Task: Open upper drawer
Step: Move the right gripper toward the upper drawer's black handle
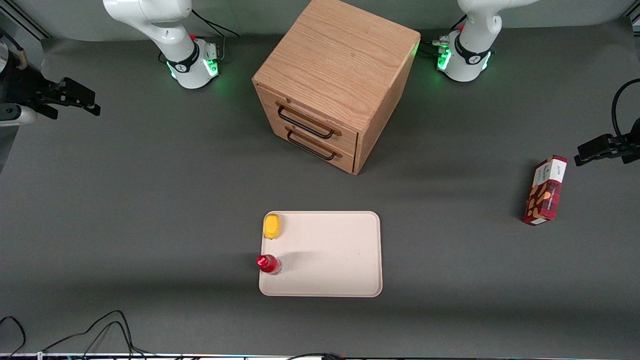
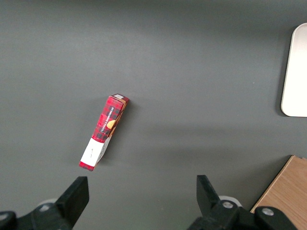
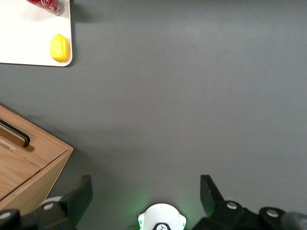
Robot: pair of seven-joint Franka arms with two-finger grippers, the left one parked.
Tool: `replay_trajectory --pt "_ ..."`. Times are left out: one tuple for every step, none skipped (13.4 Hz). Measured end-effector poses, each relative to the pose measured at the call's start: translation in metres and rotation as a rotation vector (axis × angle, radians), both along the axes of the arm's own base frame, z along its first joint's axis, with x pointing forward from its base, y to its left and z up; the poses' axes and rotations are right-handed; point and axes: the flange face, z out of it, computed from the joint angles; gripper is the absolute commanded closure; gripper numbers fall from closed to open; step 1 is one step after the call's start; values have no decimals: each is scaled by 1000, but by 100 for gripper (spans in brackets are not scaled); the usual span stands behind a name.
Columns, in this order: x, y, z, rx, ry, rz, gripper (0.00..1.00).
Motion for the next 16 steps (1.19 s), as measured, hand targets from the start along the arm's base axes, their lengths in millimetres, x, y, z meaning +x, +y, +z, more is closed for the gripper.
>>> replay_trajectory --pt "2 0 1 0 -4 0 0" --pt "4 0 2 1 -6 -1 0" --pt "4 0 3 1 -8 -1 0" --pt "4 0 4 1 -10 -1 0" --pt "4 0 5 1 -10 -1 0" --pt "4 0 5 1 -9 -1 0" --pt "4 0 5 2 -5 1 0" --pt "4 3 4 14 1 12 0" --pt "3 10 3 52 10 36 0" --pt "4 20 1 111 17 67 0" --pt "7 30 -3 163 27 88 0" --pt "12 40 -8 204 39 109 0" --pt "21 55 -14 240 47 152 0" --pt "32 78 -21 281 58 224 0" --pt "42 107 -32 332 81 310 0" --pt "49 136 -48 387 113 402 0"
